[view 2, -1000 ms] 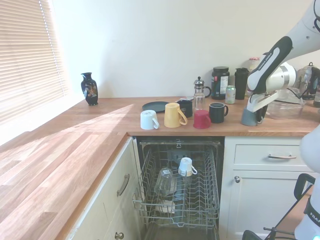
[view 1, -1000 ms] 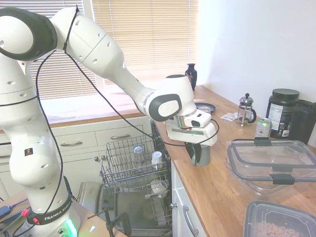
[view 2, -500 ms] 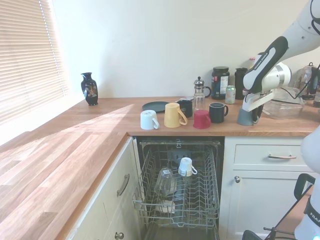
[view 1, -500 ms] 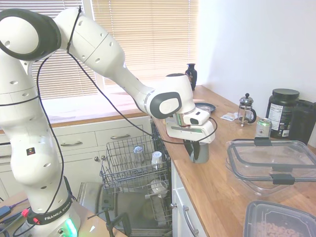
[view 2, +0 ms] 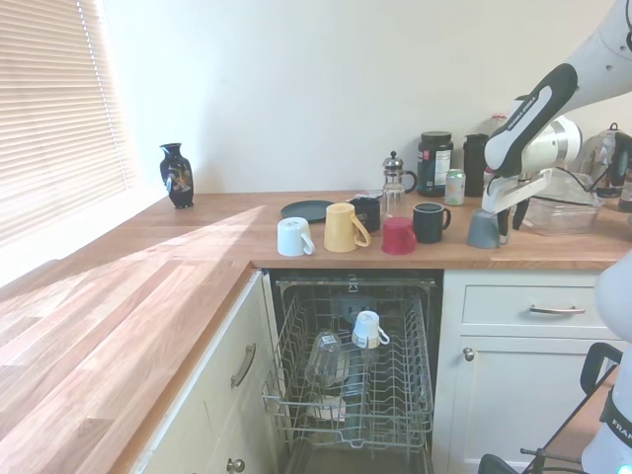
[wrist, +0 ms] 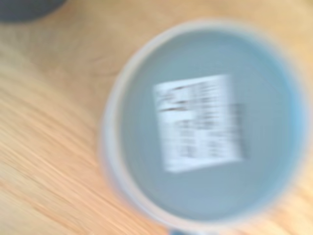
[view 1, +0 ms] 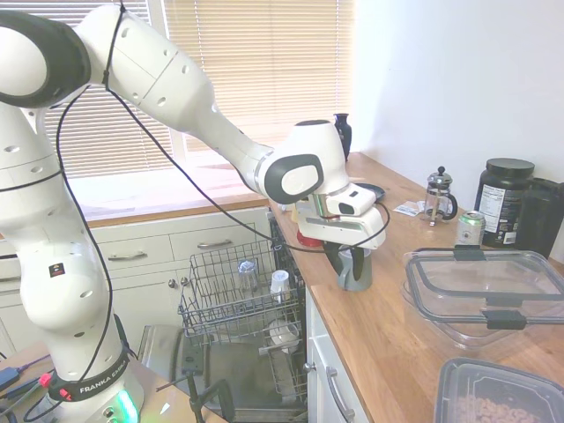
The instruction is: Move a mug from dishwasher to table
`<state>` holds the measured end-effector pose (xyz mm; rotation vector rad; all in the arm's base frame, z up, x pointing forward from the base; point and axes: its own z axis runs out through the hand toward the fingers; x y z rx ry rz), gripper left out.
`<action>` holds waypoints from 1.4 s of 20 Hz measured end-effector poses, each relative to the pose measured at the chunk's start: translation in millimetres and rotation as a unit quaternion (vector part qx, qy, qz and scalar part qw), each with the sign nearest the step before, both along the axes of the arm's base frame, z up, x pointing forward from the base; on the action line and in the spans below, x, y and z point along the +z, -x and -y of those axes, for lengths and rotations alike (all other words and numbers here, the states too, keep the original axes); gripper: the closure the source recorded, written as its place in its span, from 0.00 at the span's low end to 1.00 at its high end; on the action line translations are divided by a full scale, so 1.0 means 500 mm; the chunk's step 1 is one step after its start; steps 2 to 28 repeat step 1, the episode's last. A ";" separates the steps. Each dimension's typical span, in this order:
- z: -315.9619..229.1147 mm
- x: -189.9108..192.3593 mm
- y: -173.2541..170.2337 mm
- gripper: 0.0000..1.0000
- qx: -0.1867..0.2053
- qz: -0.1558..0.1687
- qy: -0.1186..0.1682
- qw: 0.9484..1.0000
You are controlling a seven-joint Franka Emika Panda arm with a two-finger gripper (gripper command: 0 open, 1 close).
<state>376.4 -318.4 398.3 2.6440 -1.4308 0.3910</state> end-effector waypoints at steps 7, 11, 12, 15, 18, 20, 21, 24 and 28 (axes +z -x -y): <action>-0.009 0.028 0.014 0.00 -0.002 0.008 -0.002 1.000; -0.009 0.028 0.014 0.00 -0.002 0.008 -0.002 1.000; -0.009 0.028 0.014 0.00 -0.002 0.008 -0.002 1.000; -0.009 0.028 0.014 0.00 -0.002 0.008 -0.002 1.000; -0.009 0.028 0.014 0.00 -0.002 0.008 -0.002 1.000; -0.009 0.028 0.014 0.00 -0.002 0.008 -0.002 1.000; -0.009 0.028 0.014 0.00 -0.002 0.008 -0.002 1.000; -0.009 0.028 0.014 0.00 -0.002 0.008 -0.002 1.000; -0.009 0.028 0.014 0.00 -0.002 0.008 -0.002 1.000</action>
